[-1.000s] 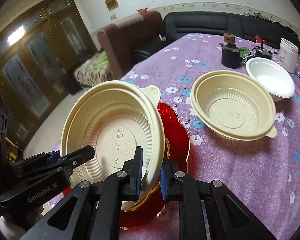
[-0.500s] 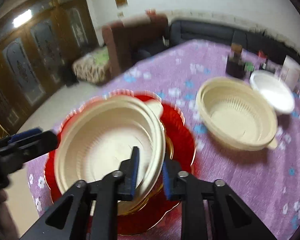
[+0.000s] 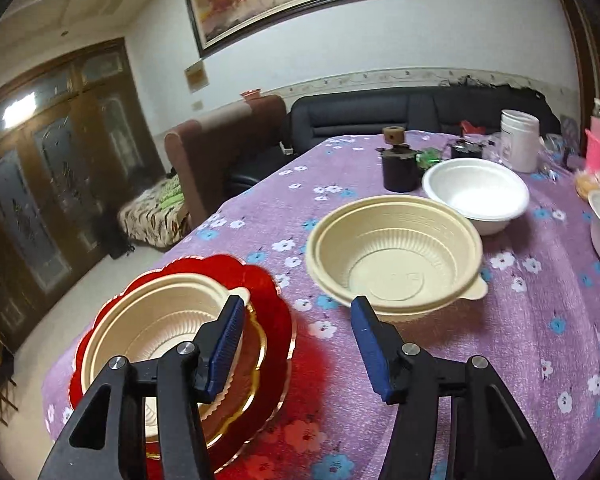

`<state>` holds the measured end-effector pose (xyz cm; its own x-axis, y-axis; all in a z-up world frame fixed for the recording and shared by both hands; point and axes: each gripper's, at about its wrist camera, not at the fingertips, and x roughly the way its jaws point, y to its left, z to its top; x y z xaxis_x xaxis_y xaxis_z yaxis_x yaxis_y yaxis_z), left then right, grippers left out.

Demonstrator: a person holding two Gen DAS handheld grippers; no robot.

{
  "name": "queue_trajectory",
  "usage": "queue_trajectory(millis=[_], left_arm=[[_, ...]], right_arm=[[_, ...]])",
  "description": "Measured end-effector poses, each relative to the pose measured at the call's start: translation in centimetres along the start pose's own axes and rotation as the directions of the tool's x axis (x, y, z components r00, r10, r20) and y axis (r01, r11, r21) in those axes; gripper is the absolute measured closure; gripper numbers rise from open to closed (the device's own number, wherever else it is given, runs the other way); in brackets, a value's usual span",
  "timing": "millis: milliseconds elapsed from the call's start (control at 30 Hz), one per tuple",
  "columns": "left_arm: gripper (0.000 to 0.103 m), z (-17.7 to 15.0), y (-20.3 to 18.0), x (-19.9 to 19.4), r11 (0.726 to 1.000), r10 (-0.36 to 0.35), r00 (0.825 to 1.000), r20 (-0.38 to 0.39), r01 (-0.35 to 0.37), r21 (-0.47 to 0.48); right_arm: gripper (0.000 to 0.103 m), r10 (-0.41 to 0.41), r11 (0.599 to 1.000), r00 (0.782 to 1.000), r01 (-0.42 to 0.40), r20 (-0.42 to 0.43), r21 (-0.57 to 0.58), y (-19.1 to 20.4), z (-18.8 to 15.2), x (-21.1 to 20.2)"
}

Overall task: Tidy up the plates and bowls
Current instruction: 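Lower the cream bowl into the red plates and open the right gripper, then move the right gripper back toward the white paper bowls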

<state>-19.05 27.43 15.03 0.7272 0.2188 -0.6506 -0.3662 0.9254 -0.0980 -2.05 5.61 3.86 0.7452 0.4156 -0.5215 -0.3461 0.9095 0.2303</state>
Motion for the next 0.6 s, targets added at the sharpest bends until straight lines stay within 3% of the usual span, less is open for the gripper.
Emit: queue_trajectory(millis=[233,367,500,600], left_arm=[[0.030,-0.7,-2.1,-1.9,0.997,-0.042,0.999,0.032,0.040,0.063],[0.026,-1.5,-3.0,-1.2,0.995,-0.091,0.996,0.019,0.090,0.051],[0.026,-2.6,-5.6,1.0,0.978,-0.204,0.977,-0.057,0.206,0.043],[0.026,-3.6,-8.3,2.1,0.960,-0.259,0.960,-0.110,0.268,0.081]], right_arm=[[0.043,-0.049,0.999,0.998,0.049,0.026,0.014,-0.9,0.0,-1.1],[0.043,-0.066,0.998,0.996,0.067,0.066,-0.009,-0.4,0.2,-1.8],[0.043,-0.091,0.994,0.990,0.096,0.106,-0.044,-0.2,0.4,-3.9],[0.036,-0.096,0.994,0.989,0.101,0.109,-0.039,-1.3,-0.4,-7.2]])
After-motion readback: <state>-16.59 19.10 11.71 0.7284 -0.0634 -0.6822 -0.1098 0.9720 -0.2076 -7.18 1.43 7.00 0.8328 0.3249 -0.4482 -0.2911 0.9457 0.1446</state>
